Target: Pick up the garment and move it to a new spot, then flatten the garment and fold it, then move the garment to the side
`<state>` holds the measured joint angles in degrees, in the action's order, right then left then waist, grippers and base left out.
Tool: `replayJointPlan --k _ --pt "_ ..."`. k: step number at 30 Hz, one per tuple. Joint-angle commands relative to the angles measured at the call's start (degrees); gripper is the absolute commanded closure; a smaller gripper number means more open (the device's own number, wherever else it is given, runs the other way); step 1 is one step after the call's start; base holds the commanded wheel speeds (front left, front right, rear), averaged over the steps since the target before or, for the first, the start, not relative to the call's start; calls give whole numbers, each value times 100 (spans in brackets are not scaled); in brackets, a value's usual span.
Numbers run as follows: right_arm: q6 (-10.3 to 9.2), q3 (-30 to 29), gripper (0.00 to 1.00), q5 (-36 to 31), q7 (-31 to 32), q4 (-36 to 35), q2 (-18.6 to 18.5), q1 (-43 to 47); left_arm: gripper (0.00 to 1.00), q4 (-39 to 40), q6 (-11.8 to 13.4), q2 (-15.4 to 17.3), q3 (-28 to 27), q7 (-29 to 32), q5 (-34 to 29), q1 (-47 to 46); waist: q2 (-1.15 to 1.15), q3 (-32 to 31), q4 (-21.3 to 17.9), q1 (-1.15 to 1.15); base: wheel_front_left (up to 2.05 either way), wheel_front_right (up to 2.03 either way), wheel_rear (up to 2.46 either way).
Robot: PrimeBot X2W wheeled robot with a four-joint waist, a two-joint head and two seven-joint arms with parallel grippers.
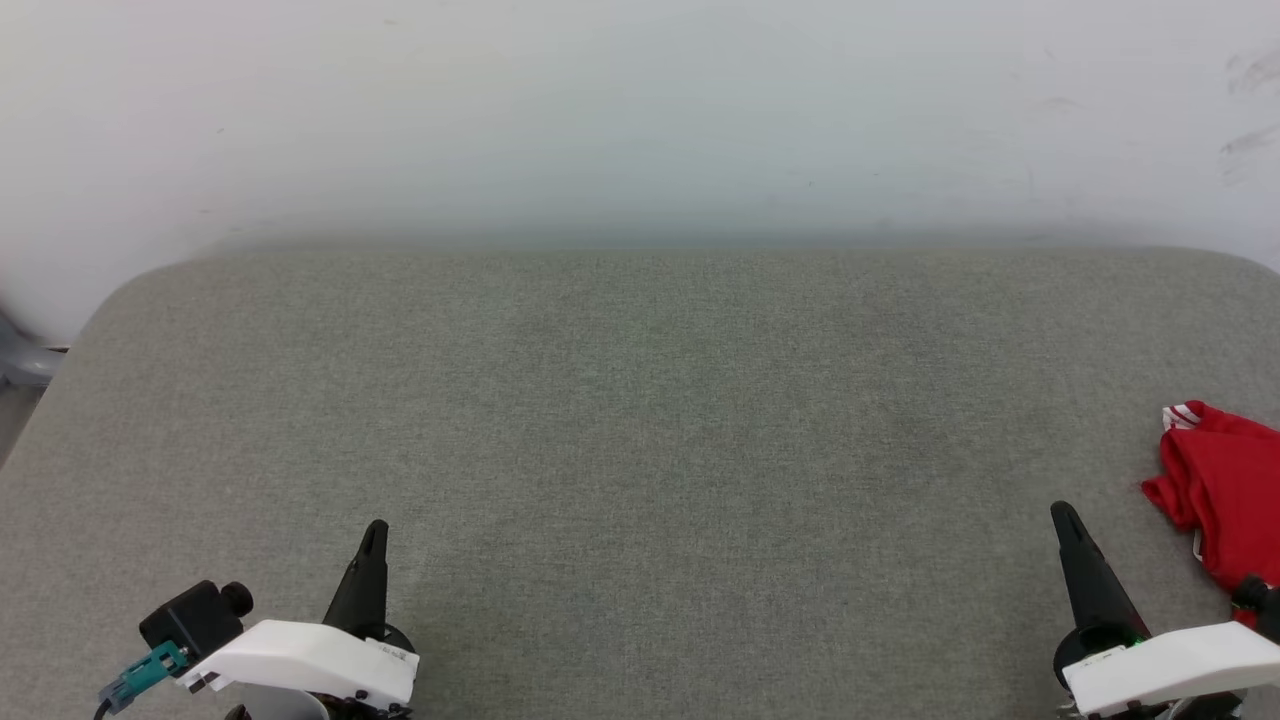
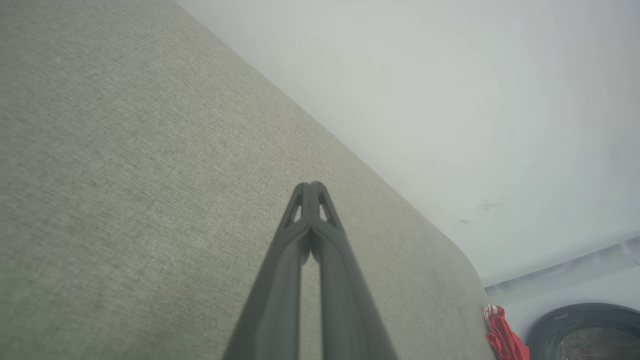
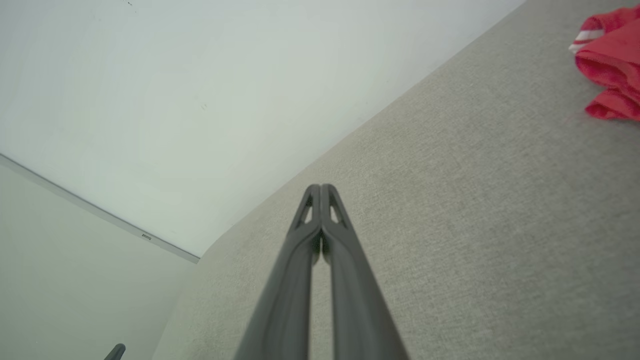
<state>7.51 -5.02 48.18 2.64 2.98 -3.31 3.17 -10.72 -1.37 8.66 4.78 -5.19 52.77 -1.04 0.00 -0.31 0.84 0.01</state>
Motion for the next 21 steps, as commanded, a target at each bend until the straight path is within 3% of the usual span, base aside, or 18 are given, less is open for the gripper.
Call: replayJointPlan --k 1,21 --pt "-1 0 100 215 24 -11 -51 -184 100 39 -44 -3 -84 47 181 -161 0 1 -1 -1 0 0 0" --pt "-1 -7 100 1512 100 325 -57 -422 100 -71 -224 -163 -387 373 1331 -281 0 12 -21 -1 0 0 0"
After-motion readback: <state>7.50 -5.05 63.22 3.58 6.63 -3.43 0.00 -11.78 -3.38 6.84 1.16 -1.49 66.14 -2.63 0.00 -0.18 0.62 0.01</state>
